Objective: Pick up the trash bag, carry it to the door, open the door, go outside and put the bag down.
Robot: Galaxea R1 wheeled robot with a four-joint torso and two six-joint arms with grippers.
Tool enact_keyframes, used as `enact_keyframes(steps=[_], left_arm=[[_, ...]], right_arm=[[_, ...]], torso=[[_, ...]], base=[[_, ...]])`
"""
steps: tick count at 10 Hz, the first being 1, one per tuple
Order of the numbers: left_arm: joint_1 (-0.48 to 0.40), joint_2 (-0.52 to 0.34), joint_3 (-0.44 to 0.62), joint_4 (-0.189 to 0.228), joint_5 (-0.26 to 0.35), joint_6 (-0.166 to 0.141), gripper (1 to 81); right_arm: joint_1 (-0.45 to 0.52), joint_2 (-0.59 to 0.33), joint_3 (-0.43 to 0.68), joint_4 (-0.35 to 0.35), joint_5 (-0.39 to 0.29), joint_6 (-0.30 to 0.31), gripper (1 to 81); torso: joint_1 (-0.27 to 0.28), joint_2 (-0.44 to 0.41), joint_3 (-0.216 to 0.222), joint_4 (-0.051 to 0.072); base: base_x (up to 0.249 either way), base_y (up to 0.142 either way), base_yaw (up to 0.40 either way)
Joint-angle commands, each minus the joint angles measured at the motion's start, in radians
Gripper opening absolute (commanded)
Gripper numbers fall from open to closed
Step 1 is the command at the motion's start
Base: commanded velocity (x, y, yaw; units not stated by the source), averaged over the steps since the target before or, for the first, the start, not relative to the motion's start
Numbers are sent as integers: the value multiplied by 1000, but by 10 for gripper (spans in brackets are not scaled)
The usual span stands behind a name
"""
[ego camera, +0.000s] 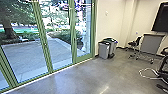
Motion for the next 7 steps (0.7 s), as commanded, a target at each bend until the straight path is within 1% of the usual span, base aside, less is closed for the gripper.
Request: enact_keyframes(steps=[1, 7], left_arm=[[-35, 2, 4, 11, 54, 5, 10], [-35, -1, 4, 11, 54, 5, 10]], right_arm=[[45, -8, 1, -4, -61, -2, 811], [45, -8, 1, -5, -61, -2, 811]], torso=[[0, 0, 0, 0], [0, 0, 0, 0]], base=[[145, 0, 0], [164, 0, 0]])
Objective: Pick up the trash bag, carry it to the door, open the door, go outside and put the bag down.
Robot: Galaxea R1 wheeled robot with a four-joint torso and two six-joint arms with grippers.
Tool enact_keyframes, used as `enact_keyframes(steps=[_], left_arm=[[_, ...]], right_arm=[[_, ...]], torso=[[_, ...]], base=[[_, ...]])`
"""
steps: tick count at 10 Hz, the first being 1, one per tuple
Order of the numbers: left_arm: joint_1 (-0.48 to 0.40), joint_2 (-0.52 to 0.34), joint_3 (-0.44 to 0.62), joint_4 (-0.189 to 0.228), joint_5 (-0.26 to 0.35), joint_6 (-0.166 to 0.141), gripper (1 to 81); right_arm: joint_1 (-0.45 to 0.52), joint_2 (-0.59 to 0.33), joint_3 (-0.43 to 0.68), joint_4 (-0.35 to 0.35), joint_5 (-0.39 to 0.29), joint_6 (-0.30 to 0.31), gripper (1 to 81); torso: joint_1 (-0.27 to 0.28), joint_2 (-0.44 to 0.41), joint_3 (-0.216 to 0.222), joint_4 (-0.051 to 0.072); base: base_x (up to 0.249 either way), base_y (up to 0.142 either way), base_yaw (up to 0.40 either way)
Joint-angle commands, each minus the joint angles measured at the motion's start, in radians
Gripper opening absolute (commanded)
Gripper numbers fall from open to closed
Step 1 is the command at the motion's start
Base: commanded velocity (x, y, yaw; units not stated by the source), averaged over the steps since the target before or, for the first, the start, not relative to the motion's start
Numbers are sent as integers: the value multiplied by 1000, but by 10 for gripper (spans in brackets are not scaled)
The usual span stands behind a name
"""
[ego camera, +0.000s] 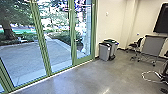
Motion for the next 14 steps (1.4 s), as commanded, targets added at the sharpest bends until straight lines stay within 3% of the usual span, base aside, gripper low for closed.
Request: enact_keyframes(steps=[1, 14], left_arm=[[-38, 1, 4, 10, 55, 5, 10], [-38, 3, 4, 13, 56, 7, 10]], right_arm=[[48, -6, 1, -4, -65, -2, 811], [48, -6, 1, -4, -54, -2, 811]], torso=[[0, 0, 0, 0], [0, 0, 0, 0]], base=[[171, 0, 0], [171, -5, 0]])
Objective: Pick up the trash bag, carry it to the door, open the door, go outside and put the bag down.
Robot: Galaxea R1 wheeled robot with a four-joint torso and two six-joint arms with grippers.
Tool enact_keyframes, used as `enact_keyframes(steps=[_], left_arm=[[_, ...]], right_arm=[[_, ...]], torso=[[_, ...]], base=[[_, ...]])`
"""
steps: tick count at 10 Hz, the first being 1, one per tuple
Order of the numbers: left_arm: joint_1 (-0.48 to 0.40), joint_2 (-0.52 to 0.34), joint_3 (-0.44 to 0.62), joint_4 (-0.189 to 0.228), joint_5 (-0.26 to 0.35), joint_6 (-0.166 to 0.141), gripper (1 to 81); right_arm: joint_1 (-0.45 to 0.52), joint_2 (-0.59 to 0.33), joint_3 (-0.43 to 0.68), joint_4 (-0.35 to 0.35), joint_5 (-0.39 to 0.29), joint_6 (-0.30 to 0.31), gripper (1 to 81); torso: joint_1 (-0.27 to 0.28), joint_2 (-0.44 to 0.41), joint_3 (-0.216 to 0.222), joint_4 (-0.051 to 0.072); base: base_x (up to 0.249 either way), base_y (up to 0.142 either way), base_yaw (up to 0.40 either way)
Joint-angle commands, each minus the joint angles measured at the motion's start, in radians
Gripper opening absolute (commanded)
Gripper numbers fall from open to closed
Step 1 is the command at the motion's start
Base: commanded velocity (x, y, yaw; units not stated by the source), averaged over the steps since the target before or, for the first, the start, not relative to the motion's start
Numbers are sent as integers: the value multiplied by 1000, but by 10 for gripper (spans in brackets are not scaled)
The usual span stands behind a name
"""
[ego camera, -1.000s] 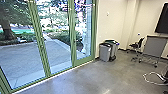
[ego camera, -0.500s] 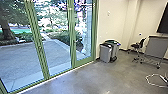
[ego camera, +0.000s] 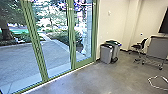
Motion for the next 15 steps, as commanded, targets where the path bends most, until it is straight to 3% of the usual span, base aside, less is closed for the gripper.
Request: enact_keyframes(steps=[1, 15], left_arm=[[-37, 4, 4, 12, 57, 7, 10], [-39, 9, 4, 12, 57, 11, 10]], right_arm=[[47, -6, 1, -4, -58, -2, 811], [53, -2, 1, -11, -58, -2, 811]], torso=[[0, 0, 0, 0], [0, 0, 0, 0]], base=[[181, -71, 0], [188, -80, 0]])
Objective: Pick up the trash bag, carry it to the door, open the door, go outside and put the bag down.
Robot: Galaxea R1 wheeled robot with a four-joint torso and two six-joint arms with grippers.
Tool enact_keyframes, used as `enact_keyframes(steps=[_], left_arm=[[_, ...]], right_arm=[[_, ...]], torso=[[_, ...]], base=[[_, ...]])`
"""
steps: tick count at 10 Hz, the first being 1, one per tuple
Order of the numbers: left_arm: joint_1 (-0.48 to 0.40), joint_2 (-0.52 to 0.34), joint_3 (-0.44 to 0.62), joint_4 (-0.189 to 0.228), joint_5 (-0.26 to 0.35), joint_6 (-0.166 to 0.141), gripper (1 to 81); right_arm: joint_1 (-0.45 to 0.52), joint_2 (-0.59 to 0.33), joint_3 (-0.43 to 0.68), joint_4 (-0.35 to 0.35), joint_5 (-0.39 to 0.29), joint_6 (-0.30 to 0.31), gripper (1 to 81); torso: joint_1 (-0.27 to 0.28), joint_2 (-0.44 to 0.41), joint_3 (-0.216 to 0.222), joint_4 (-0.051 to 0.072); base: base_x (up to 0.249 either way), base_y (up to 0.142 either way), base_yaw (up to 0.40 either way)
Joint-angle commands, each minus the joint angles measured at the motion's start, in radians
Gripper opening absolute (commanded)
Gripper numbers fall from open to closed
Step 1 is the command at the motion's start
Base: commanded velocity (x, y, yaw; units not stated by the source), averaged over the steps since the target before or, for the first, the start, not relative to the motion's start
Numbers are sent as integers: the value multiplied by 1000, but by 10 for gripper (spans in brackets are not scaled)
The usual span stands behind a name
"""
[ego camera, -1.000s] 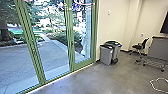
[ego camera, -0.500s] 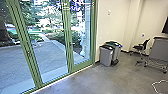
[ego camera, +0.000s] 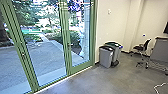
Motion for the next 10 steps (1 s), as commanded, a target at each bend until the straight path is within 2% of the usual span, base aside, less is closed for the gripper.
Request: enact_keyframes(steps=[1, 8, 10], left_arm=[[-37, 5, 4, 10, 54, 4, 10], [-34, 5, 4, 10, 54, 4, 10], [-34, 5, 4, 10, 54, 4, 10]], right_arm=[[50, 1, 1, -9, -60, -2, 811], [49, 8, 0, -16, -60, -2, 811], [44, 7, -3, -16, -60, -2, 811]], torso=[[0, 0, 0, 0], [1, 0, 0, 0], [0, 0, 0, 0]], base=[[190, -84, 0], [182, -84, 0], [156, 0, 0]])
